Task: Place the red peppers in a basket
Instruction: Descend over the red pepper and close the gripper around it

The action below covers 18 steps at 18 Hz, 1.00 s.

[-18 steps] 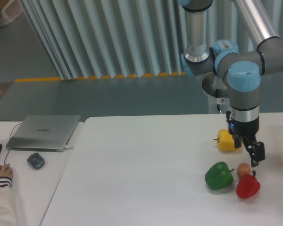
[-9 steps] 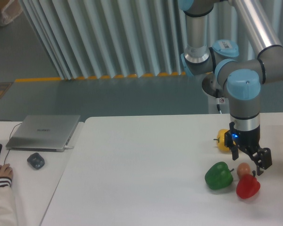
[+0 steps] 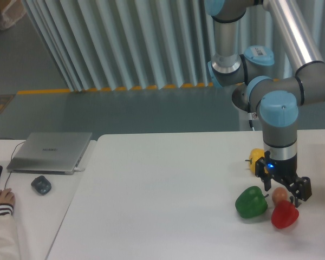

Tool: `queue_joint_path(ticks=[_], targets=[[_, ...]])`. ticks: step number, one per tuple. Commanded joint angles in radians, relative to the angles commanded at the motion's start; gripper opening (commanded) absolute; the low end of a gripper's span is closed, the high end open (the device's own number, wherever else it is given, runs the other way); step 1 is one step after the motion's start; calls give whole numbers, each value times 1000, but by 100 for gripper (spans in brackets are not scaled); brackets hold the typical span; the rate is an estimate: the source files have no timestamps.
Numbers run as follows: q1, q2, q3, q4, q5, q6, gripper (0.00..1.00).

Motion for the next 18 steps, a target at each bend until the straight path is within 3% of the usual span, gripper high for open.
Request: queue_joint_path(ticks=[18], targets=[[6,-60,25,8,40,8,100]])
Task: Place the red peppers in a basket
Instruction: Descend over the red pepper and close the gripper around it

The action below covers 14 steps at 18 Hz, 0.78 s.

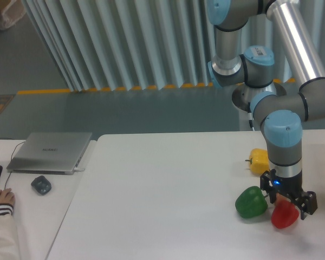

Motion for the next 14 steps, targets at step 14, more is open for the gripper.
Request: queue_joint_path(ticks=[14], targets=[[-6,-29,-12,0,2,-3,100]])
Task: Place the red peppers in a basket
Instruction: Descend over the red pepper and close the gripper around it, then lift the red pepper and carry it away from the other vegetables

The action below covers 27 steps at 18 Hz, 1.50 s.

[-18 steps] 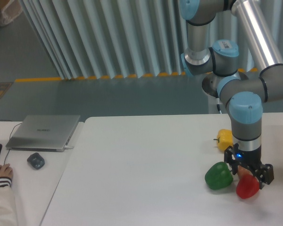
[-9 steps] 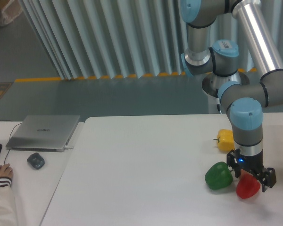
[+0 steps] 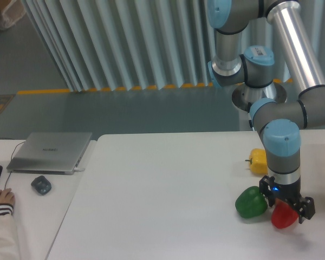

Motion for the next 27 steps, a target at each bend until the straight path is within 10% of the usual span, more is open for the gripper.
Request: queue_joint_path(ticks=[4,15,27], targets=[[0,-2,3,0,-2,3,100],[-3,-2,2,-5,5,0,48],[-2,46,44,-38,-14,35,44]])
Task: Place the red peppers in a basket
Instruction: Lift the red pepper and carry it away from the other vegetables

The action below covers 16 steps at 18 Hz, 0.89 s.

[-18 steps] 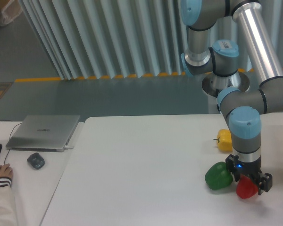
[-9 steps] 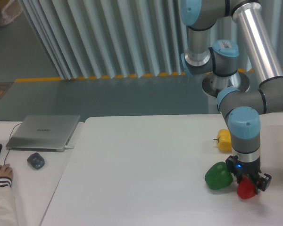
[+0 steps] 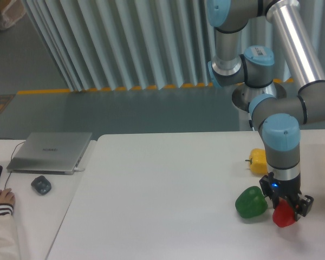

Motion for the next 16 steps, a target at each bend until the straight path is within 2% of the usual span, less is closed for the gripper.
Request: queue_joint_path(ticks=[2,6,13,16], targets=[[8,15,2,-20,-32,58,44],[55,55,0,-106,-63,297,44],[136,89,-8,-176,-64,704,44],[196,118,-28,-193,-113,825,44]])
